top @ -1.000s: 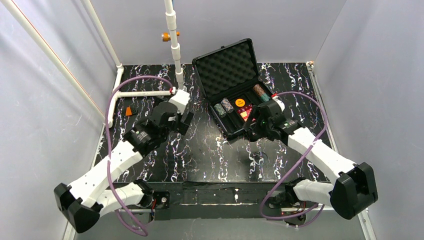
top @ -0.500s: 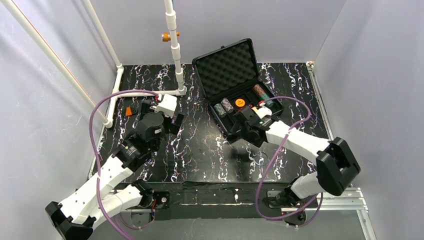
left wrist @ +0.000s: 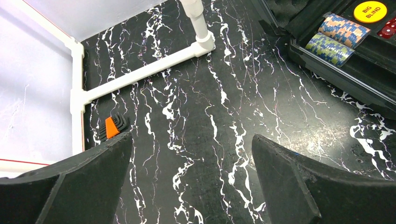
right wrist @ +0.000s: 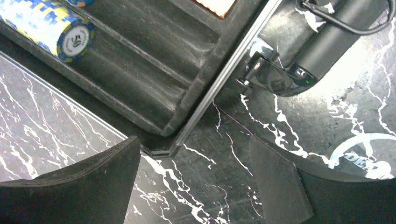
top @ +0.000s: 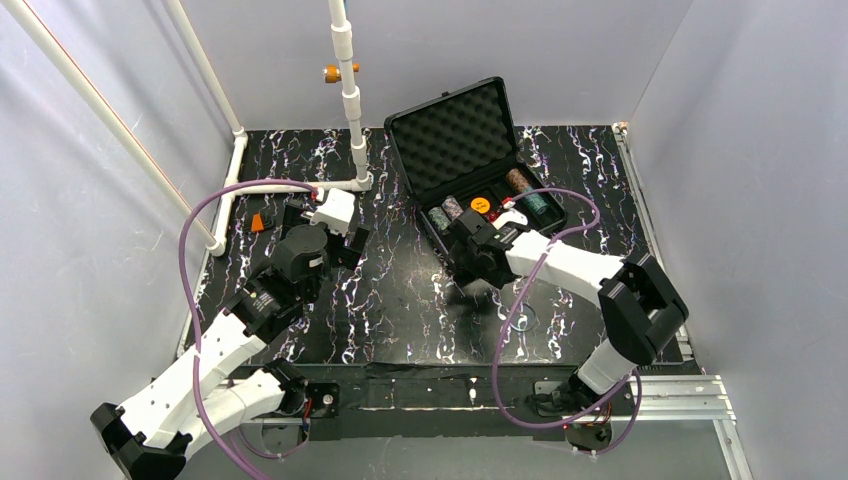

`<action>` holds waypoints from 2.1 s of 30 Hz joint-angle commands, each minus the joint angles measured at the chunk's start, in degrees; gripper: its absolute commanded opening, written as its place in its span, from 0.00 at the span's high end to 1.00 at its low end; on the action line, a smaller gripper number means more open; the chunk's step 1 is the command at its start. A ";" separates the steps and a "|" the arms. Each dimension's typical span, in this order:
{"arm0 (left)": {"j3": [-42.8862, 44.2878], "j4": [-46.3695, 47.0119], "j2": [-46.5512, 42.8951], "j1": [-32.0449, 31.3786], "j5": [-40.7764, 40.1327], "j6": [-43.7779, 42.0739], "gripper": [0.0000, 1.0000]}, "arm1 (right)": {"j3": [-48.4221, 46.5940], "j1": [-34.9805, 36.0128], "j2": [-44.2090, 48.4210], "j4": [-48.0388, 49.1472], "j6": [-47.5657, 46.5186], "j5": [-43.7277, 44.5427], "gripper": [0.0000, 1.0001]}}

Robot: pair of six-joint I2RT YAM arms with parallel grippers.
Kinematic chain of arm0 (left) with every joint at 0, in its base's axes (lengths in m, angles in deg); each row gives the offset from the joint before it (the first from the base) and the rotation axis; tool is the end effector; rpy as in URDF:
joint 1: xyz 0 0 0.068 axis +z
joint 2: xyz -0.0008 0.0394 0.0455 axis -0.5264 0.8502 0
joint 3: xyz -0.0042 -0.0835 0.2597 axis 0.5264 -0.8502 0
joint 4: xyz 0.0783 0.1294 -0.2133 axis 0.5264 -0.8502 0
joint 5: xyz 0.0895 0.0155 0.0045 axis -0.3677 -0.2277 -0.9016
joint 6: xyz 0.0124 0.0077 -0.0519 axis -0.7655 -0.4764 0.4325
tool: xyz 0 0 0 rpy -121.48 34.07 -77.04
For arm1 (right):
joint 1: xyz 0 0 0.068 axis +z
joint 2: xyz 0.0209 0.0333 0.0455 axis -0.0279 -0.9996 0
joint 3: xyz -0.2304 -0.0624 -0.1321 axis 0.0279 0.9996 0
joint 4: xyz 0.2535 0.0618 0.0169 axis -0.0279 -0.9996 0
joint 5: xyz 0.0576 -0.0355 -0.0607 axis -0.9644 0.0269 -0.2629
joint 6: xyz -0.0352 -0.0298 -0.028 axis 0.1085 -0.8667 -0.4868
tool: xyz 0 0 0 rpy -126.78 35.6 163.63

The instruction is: Pack up texas hold em set

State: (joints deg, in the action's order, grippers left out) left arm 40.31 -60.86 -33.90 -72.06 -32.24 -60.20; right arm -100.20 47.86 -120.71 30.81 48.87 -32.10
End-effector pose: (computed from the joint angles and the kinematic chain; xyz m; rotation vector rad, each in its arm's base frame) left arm 0.1491 -0.1015 0.3520 0.3424 1.7187 0.1003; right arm 0.2264 0.2128 0.2099 0.7171 2.4016 0.1798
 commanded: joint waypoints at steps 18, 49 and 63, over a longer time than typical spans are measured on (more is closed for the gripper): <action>-0.19 0.13 -0.38 0.13 1.37 -0.06 0.01 | -2.23 -0.16 -7.89 3.17 -1.28 3.94 0.52; -0.63 0.31 -0.26 0.13 3.42 -0.68 0.01 | 17.70 -1.08 10.60 6.26 -22.33 -3.57 0.99; -0.28 -0.48 -0.64 0.13 4.58 -0.64 0.01 | 9.81 -1.30 20.17 -17.99 -18.48 6.44 0.02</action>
State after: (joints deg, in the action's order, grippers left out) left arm 40.22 -60.90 -33.84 -72.06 -27.69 -60.61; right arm -90.12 46.61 -104.54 25.06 23.70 -28.91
